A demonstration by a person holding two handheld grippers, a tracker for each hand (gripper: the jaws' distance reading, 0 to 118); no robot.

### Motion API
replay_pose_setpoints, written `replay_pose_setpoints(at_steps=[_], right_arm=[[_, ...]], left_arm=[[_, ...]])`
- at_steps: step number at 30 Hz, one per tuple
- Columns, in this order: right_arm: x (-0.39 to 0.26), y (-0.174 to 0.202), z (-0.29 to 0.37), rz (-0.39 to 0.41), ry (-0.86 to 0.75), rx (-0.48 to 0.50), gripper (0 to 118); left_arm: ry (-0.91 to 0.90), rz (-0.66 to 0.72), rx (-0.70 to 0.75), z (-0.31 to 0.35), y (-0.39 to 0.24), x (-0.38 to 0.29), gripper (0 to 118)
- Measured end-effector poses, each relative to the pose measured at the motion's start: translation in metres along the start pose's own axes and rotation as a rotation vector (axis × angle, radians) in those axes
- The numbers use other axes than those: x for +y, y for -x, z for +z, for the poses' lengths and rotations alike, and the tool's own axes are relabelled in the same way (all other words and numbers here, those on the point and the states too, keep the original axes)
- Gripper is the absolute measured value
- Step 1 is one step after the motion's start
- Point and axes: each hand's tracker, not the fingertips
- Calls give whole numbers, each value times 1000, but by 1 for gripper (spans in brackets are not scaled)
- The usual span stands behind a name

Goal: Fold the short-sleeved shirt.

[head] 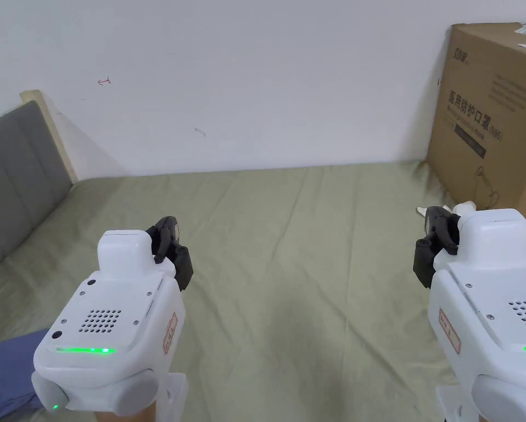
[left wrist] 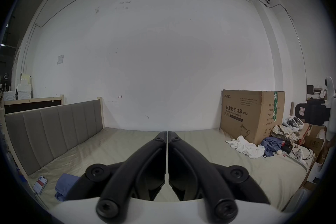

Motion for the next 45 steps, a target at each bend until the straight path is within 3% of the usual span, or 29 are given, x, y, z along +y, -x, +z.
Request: replay_pose_setpoints(at_steps=[1, 2, 3, 5, 6, 7, 8, 9, 12, 45], right_arm=[[0, 0, 0, -3, 1, 0, 4], [0, 0, 0, -4, 1, 0, 7], [0, 0, 0, -6, 2, 4, 17], [1, 0, -1, -9, 7, 6, 44], [1, -1, -1, -12, 7, 6, 82], [1, -1, -1, -15, 8, 7, 103], [1, -1, -2, -18, 11, 3, 114], [1, -2, -3, -22, 11, 3, 116], [1, -1, -1, -24, -17, -10, 116], [0, 0, -1, -18, -24, -19, 118]], left_arm=[[0, -2, 4, 0, 0, -1, 34], [-1, -5, 8, 0, 1, -1, 62], [-2, -9, 9, 0, 0, -2, 91], [-6, -18, 19, 0, 0, -3, 92], [-16, -23, 13, 2, 0, -4, 95], [-15, -24, 13, 3, 0, -4, 101], [-17, -27, 17, 3, -1, -4, 109], [-15, -30, 20, 3, -1, -4, 116], [-12, -34, 27, 3, -1, -6, 118], [-42, -32, 56, 3, 2, -3, 118]])
